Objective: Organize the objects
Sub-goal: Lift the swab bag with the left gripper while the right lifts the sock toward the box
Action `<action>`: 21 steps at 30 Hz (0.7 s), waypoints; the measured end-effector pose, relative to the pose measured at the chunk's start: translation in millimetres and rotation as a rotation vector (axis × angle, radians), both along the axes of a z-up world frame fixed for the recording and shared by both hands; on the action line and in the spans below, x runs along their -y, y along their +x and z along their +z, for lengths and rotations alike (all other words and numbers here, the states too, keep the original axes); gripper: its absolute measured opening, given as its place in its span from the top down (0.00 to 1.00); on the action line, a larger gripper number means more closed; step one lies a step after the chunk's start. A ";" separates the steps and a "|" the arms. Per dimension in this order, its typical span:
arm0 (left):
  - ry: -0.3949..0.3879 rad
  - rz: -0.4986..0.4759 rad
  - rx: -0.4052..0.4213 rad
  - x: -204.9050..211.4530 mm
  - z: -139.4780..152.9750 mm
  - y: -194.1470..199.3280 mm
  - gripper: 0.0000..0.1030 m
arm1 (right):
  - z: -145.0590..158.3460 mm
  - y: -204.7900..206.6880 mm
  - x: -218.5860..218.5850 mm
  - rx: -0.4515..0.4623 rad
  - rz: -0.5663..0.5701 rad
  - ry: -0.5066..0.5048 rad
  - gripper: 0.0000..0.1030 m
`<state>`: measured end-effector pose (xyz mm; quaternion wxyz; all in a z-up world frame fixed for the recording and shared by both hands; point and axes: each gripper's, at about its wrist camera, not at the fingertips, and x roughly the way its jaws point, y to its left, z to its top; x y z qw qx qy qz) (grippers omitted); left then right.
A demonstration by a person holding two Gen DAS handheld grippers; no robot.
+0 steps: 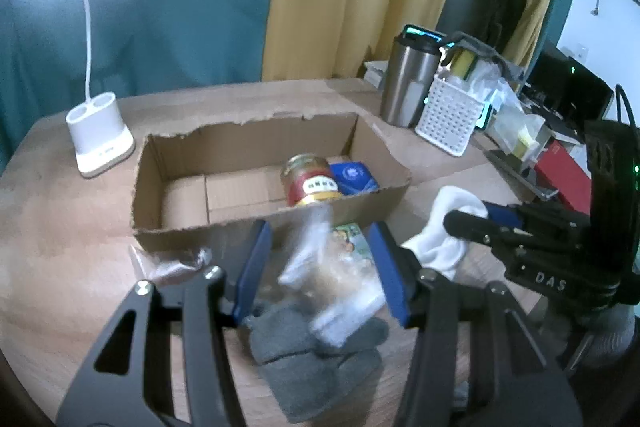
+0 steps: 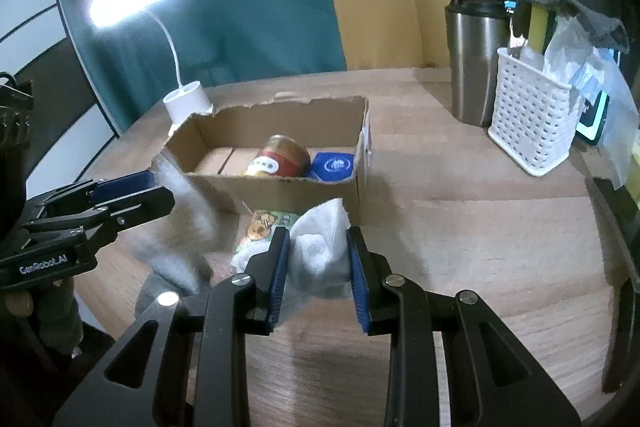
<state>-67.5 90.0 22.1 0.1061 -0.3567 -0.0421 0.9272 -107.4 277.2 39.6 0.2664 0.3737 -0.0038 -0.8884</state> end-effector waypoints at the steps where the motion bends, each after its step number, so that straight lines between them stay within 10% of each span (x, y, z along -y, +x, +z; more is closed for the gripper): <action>1: -0.004 -0.003 -0.006 0.1 0.8 0.0 0.49 | 1.0 0.0 0.4 -0.003 -0.001 -0.002 0.71; 12: 0.021 -0.011 0.124 -0.5 -29.7 -15.0 0.48 | 5.5 -1.0 0.2 -0.014 -0.015 0.001 0.71; 21: 0.041 0.018 0.199 -9.8 -50.8 -25.0 0.28 | -3.0 -4.0 -10.9 0.000 -0.032 -0.005 0.71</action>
